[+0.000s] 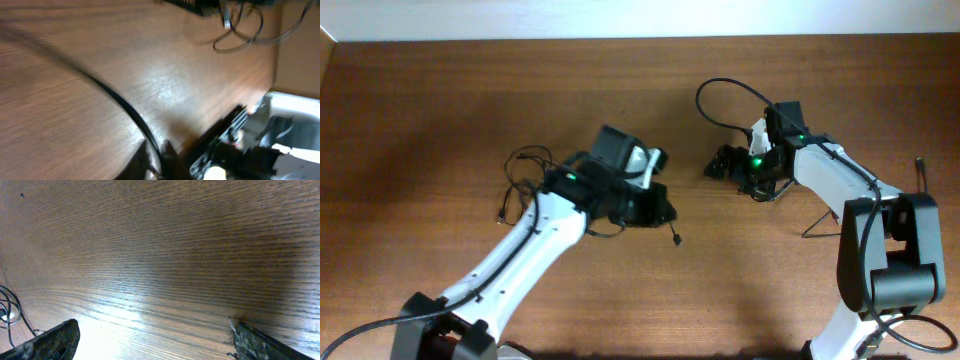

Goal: Untangle cables

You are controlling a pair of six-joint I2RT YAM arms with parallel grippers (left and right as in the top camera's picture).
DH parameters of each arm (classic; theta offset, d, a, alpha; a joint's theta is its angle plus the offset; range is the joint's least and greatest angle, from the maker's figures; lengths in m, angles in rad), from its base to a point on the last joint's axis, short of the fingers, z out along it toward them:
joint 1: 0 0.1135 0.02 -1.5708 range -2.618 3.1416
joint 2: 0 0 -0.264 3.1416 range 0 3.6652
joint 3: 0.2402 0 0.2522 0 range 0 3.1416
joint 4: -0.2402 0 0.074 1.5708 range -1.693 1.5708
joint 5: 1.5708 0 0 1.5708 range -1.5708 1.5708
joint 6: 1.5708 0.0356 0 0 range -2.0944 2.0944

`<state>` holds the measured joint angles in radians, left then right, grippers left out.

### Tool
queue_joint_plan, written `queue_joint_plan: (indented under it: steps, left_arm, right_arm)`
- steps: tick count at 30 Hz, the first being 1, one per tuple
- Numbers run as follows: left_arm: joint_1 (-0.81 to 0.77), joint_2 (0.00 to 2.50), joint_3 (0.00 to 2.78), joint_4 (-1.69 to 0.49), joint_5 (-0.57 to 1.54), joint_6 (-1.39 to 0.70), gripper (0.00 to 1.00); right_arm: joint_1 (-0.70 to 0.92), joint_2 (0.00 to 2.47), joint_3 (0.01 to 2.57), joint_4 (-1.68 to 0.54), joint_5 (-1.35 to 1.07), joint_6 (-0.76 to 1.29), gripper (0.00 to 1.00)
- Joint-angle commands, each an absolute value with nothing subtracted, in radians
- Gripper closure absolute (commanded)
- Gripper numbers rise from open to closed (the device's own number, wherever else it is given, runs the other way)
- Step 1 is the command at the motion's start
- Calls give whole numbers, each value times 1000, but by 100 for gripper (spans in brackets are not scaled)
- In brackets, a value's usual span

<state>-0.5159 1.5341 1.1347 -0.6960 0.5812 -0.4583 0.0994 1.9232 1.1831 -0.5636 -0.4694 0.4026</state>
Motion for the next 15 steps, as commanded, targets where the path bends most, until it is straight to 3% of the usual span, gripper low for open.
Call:
queue_joint_plan:
  steps: [1, 2, 3, 12, 15]
  left_arm:
    - [-552, 1517, 1172, -698, 482, -456, 43]
    - [-552, 1510, 1181, -698, 477, -456, 29]
    - [-552, 1502, 1194, -698, 465, -455, 0]
    - [-498, 1452, 1330, -876, 22, -455, 1]
    - [-411, 1451, 1330, -931, -85, -455, 1]
  right_arm:
    - [90, 1939, 1165, -570, -407, 351, 2]
    - [90, 1940, 1165, -569, -407, 351, 2]
    - [90, 1939, 1165, -567, -407, 351, 2]
    - [91, 1940, 1165, -565, -411, 351, 2]
    - [102, 1940, 1165, -533, -575, 218, 2]
